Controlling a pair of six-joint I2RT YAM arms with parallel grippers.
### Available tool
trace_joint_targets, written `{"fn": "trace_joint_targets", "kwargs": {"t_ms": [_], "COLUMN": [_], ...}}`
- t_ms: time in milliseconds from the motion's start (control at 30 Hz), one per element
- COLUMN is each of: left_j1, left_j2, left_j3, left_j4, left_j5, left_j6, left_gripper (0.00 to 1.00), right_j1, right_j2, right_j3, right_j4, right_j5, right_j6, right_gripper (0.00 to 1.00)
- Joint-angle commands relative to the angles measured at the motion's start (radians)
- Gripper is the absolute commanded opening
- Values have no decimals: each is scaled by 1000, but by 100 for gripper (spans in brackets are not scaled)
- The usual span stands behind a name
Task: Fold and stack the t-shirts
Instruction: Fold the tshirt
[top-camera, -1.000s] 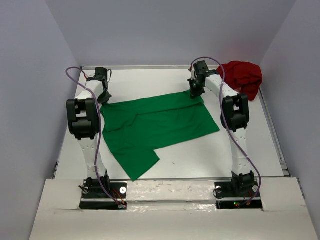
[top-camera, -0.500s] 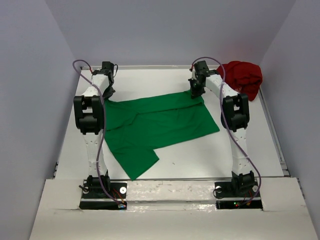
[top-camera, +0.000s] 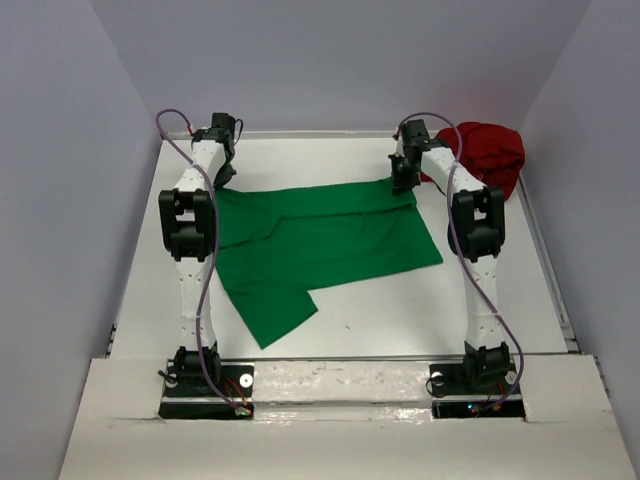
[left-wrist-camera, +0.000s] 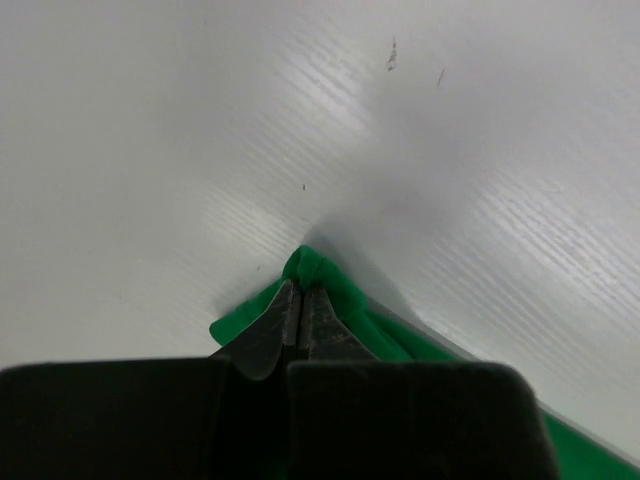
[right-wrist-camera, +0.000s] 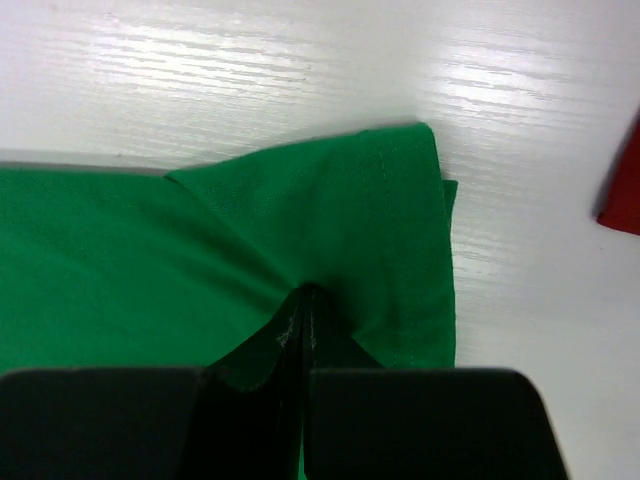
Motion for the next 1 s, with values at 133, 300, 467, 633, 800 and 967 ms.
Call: {"fn": "trace_joint_targets", "kwargs": {"t_ms": [133, 300, 467, 633, 800, 967], "left_j1": [4, 4, 4, 16, 36, 36], "left_j2": [48, 62, 85, 110, 136, 139], "left_j3": [157, 178, 222, 267, 313, 324], "left_j4": [-48, -13, 4, 17, 15, 21], "left_j5": [-11, 31, 57, 77, 112, 146], "left_j6": [43, 84, 115, 126, 130, 150], "left_gripper": [0, 0, 0, 0, 2, 10], "right_j1": [-30, -30, -30, -30, -30, -30], "right_j2": [28, 26, 18, 3, 6, 35], "right_j3": [8, -5, -29, -60, -57, 7], "right_j4": [-33, -32, -29, -23, -23, -40], "right_j5": [39, 25, 22, 32, 33, 17], "right_j6": [20, 30, 49, 56, 51, 36], "right_gripper": [0, 0, 0, 0, 0, 0]}}
